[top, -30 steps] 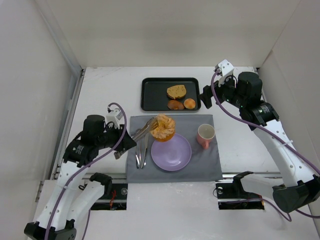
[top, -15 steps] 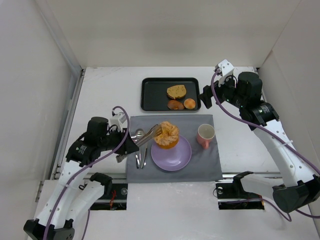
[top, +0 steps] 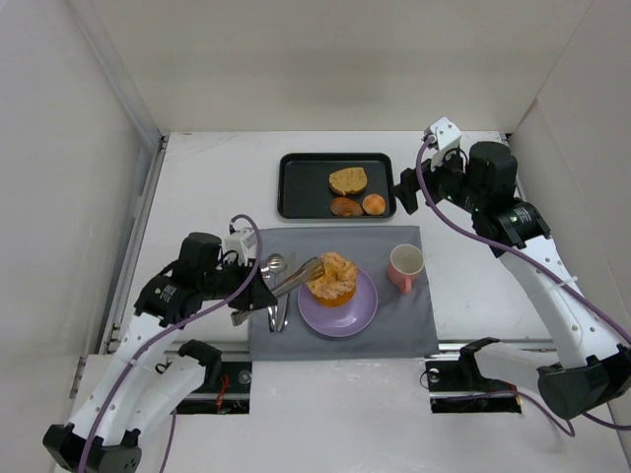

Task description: Place the bread

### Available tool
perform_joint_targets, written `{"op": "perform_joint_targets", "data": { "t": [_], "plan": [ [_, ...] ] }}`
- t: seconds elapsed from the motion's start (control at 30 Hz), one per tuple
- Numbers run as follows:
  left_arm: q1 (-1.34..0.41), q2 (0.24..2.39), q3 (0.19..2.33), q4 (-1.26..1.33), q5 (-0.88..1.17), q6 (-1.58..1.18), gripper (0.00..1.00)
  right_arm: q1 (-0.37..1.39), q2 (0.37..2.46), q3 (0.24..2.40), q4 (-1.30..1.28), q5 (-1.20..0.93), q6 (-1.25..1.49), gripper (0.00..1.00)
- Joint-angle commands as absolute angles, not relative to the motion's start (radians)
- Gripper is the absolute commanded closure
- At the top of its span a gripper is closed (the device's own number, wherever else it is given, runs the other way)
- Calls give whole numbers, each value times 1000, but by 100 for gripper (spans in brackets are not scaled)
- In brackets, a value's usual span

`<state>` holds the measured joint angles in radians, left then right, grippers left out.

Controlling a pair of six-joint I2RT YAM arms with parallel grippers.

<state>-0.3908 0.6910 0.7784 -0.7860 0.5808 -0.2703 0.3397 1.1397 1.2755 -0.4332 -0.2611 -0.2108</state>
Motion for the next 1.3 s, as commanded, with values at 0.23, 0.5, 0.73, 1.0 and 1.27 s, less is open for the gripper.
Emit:
{"op": "perform_joint_targets", "data": {
  "t": [0.23, 0.5, 0.73, 1.0, 1.27],
  "plan": [
    [-443, 732, 778, -785, 586, -267, 88, 339, 1126, 1279, -367, -252, -216, 0],
    [-443, 732, 787, -795, 577, -267, 62, 339, 1126, 1279, -367, -252, -225, 0],
    [-443, 732, 816, -795, 568, -267, 56, 339, 1126, 1270, -367, -252, -225, 0],
    [-443, 732, 905, -842, 490, -267, 56, 339, 1126, 1270, -367, -252, -225, 0],
    [-443, 742, 1044, -888, 341, -278, 59, 339, 1126, 1270, -367, -261, -225, 0]
  ]
}}
